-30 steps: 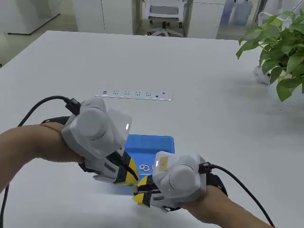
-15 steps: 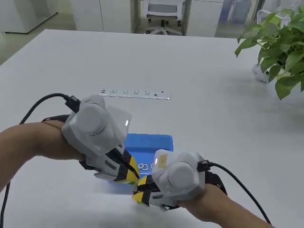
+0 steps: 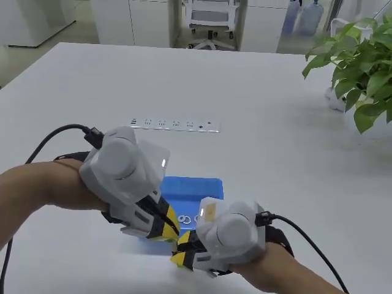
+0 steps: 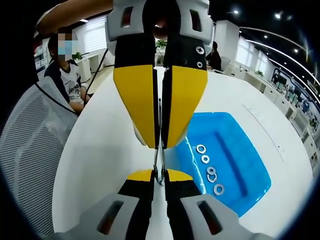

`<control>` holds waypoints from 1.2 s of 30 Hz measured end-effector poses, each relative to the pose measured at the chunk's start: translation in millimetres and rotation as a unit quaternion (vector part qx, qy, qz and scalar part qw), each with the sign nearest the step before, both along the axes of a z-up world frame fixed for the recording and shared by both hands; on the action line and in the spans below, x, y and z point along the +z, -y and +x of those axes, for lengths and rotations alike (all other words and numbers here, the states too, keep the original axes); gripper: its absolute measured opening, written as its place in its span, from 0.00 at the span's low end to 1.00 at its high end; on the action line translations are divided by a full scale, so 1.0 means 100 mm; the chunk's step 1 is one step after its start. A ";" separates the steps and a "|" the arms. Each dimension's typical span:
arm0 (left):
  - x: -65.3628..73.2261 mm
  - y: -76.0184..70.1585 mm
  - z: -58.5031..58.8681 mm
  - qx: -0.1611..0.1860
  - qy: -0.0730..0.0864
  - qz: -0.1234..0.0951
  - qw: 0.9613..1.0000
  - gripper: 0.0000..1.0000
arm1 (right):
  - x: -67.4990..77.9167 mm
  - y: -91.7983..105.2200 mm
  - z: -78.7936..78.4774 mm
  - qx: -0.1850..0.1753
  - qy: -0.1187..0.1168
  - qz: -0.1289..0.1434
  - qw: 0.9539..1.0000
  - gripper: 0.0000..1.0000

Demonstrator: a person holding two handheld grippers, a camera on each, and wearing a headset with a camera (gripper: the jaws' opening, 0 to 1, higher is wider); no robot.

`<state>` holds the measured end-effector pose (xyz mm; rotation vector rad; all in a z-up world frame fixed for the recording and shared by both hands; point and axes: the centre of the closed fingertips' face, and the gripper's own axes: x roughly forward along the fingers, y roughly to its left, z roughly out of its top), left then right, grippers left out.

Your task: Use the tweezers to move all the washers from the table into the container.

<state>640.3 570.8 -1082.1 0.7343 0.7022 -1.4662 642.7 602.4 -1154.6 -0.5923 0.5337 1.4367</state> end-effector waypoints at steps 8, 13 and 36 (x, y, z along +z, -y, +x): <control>0.11 0.01 -0.03 -0.001 0.001 -0.004 1.000 0.05 | 0.11 0.01 -0.02 -0.003 0.005 0.002 1.000 0.09; 0.18 0.00 -0.04 -0.002 0.003 -0.004 1.000 0.05 | 0.20 0.00 -0.03 -0.003 0.010 0.005 1.000 0.09; 0.60 -0.04 0.07 -0.003 0.026 -0.015 1.000 0.05 | 0.61 -0.07 0.13 -0.011 0.029 0.021 0.999 0.09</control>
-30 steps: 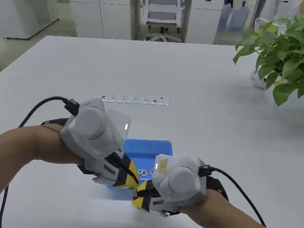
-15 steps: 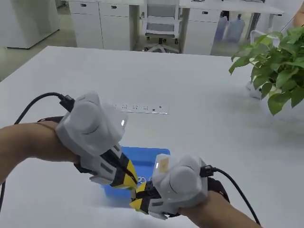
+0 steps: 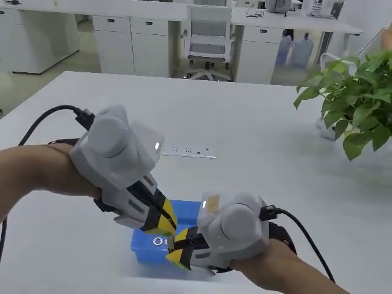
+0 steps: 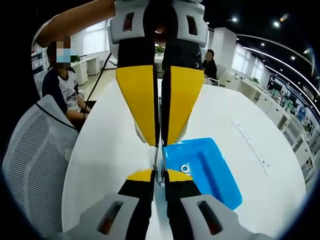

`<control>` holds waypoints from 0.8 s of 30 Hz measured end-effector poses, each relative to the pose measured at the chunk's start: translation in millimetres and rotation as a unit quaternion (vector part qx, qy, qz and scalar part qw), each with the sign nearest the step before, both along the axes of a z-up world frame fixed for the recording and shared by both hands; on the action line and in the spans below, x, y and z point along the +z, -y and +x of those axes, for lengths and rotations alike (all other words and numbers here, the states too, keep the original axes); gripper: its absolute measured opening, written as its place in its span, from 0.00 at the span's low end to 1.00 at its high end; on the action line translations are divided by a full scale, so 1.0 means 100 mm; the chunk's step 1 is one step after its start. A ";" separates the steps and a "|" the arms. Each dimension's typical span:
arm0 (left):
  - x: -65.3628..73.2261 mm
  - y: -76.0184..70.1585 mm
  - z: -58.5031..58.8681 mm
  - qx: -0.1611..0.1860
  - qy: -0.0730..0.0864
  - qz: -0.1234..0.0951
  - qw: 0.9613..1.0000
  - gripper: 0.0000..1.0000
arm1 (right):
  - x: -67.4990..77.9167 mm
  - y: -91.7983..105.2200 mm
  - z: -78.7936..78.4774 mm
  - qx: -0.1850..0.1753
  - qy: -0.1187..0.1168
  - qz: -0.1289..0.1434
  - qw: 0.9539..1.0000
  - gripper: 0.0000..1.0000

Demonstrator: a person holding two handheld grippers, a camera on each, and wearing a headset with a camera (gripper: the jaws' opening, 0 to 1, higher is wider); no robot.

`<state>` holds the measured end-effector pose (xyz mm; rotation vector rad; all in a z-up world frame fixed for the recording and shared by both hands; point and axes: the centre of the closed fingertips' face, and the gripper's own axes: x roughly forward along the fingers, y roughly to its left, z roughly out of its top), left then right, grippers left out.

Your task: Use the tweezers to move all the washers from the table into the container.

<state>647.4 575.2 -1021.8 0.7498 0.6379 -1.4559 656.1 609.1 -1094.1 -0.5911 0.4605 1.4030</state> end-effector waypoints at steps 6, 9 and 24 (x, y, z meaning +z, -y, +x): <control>0.06 -0.02 0.08 -0.001 0.006 0.001 1.000 0.05 | 0.06 -0.02 0.10 0.002 0.007 -0.005 1.000 0.09; 0.08 -0.03 0.15 0.000 0.011 0.000 1.000 0.05 | 0.09 -0.03 0.17 0.001 0.009 -0.002 1.000 0.09; 0.02 -0.08 0.40 0.003 0.023 0.005 1.000 0.05 | 0.03 -0.08 0.42 -0.006 0.010 0.003 1.000 0.10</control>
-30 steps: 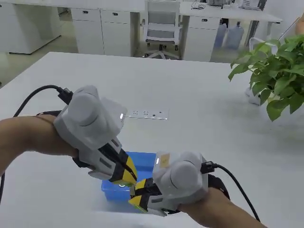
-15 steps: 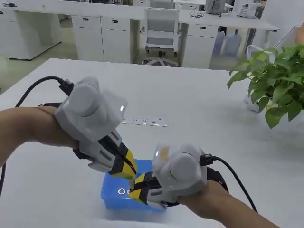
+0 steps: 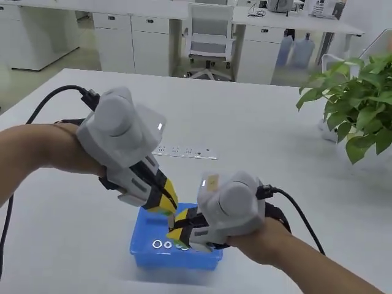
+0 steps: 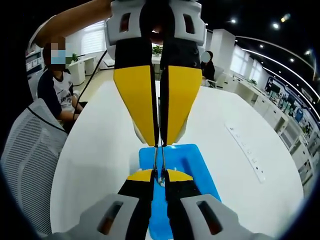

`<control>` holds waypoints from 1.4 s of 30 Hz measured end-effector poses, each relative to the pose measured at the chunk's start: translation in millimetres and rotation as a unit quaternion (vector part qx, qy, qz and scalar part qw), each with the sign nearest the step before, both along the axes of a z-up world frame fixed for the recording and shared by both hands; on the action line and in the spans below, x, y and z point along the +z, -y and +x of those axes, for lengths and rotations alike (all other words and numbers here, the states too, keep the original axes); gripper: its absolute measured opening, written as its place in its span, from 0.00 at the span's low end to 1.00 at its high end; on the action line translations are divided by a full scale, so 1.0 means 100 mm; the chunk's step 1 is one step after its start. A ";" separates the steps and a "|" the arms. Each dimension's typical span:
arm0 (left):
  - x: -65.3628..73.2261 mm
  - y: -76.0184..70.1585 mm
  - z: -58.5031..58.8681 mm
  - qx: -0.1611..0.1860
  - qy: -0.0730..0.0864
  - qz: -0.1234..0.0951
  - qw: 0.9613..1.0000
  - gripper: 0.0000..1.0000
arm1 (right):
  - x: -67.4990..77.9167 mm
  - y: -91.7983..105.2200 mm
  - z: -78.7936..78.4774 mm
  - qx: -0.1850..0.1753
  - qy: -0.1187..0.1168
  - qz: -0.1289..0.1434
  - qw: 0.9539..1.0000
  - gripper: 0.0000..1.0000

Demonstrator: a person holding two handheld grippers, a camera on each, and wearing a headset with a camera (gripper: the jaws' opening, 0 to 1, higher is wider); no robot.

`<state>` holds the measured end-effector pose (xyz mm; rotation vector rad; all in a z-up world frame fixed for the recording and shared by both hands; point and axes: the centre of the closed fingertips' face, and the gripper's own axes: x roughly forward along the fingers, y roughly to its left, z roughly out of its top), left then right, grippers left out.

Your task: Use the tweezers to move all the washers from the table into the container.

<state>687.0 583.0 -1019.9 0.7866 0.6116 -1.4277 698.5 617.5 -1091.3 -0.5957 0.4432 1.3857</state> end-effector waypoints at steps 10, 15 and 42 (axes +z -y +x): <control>-0.15 -0.06 0.13 0.000 -0.004 0.008 1.000 0.05 | -0.15 -0.06 0.11 -0.003 -0.006 -0.002 1.000 0.10; -0.23 -0.08 0.18 0.002 -0.006 0.011 1.000 0.05 | -0.23 -0.07 0.15 -0.004 -0.012 -0.004 1.000 0.10; -0.57 -0.09 0.29 0.008 -0.031 0.016 0.999 0.05 | -0.58 -0.04 0.22 0.010 -0.040 -0.026 0.999 0.10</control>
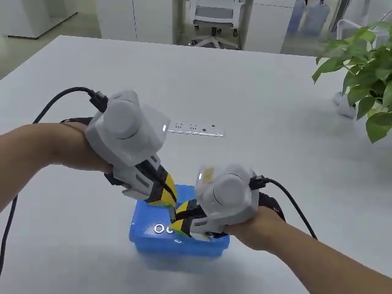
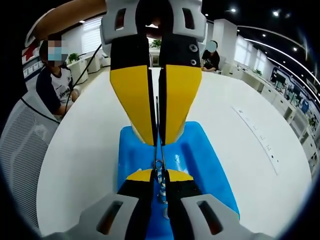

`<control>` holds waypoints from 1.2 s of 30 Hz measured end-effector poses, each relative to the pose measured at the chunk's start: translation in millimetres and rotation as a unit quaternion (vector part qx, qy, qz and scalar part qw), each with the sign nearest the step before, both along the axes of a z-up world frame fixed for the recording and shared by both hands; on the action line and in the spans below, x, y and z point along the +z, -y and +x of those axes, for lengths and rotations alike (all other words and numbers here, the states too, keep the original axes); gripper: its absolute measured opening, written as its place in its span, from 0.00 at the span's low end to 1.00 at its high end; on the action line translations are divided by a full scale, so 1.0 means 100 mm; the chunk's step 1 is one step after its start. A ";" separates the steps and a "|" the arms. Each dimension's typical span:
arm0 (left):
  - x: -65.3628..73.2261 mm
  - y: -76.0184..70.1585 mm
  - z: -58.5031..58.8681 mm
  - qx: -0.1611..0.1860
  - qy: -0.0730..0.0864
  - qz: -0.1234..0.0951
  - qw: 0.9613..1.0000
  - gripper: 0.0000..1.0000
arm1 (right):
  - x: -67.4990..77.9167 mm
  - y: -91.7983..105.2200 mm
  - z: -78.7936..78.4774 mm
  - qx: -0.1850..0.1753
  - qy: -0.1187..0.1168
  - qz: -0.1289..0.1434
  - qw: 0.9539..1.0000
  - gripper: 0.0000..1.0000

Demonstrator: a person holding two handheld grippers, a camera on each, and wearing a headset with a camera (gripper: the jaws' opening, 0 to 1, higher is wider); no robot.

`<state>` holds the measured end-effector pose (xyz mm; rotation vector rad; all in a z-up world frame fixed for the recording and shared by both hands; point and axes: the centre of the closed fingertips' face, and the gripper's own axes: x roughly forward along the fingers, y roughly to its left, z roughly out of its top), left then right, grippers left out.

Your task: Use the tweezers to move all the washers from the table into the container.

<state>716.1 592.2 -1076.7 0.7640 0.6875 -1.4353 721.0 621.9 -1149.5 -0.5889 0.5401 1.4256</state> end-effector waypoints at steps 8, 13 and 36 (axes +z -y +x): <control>-0.04 -0.01 -0.01 -0.001 -0.001 0.005 1.000 0.05 | -0.04 0.00 -0.02 0.001 -0.006 -0.004 1.000 0.10; -0.04 -0.01 -0.02 -0.002 -0.001 0.007 1.000 0.05 | -0.04 0.01 -0.02 0.002 -0.007 -0.005 1.000 0.11; 0.06 0.00 -0.08 -0.005 0.006 0.006 1.000 0.05 | 0.05 0.01 -0.05 0.002 -0.002 0.002 1.000 0.11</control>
